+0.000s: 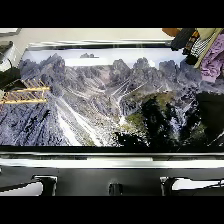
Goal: Fold the clothes and pants, and hang the long-sleeved shirts on hangers.
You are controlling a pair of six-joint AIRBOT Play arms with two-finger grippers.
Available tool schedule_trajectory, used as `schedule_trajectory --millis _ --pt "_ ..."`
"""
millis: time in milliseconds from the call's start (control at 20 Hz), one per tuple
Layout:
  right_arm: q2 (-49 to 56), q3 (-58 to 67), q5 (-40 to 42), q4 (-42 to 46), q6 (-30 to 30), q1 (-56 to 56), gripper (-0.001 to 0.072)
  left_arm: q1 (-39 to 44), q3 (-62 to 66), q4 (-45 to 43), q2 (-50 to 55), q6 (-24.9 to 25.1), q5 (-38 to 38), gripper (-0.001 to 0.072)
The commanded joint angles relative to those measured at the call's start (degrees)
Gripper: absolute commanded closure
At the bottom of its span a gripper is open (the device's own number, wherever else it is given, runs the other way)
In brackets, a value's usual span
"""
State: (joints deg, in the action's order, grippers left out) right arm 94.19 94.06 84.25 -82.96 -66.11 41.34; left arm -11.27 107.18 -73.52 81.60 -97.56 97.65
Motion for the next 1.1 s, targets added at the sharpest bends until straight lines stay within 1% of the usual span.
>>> schedule_trajectory --millis 0,250,450,600,650,850,900,950,1000,1050 --pt "-0.26 -6.82 1.77 5.70 -3.10 0.79 0.0684 -0.07 0.00 -0.04 0.00 0.02 0.09 0.0690" --pt "-2.84 -16.26 1.29 5.68 -8.17 7.39 0.0683 -0.07 0.00 -0.04 0.02 0.02 0.04 0.0690" --pt "-5.09 -23.26 -1.01 5.60 -9.79 13.92 0.0683 -0.07 0.00 -0.04 0.04 0.04 0.02 0.0690" --pt "-5.20 -24.44 -1.99 5.62 -10.19 15.98 0.0684 -0.07 0.00 -0.04 0.04 0.04 -0.15 0.0690" --pt "-5.22 -24.44 -2.36 5.79 -10.99 15.96 0.0684 -0.07 0.00 -0.04 0.04 0.04 -0.15 0.0690" --pt "-5.20 -24.44 -3.91 6.86 -11.10 15.96 0.0683 -0.07 0.00 -0.04 0.04 0.04 -0.15 0.0690" --pt "-5.20 -24.44 -4.09 7.19 -11.08 15.96 0.0668 -0.07 0.00 -0.04 0.04 0.04 -0.17 0.0690" --pt "-5.20 -24.41 -4.26 7.26 -11.06 15.96 0.0563 -0.07 0.00 -0.04 0.04 0.04 -0.17 0.0690" --pt "-5.27 -24.37 -4.15 7.23 -11.04 15.96 0.0378 -0.07 0.00 -0.04 0.04 0.04 -0.17 0.0690" --pt "-5.62 -24.37 -3.89 7.21 -10.82 15.96 0.0288 -0.07 0.00 -0.04 0.04 0.07 -0.17 0.0690"
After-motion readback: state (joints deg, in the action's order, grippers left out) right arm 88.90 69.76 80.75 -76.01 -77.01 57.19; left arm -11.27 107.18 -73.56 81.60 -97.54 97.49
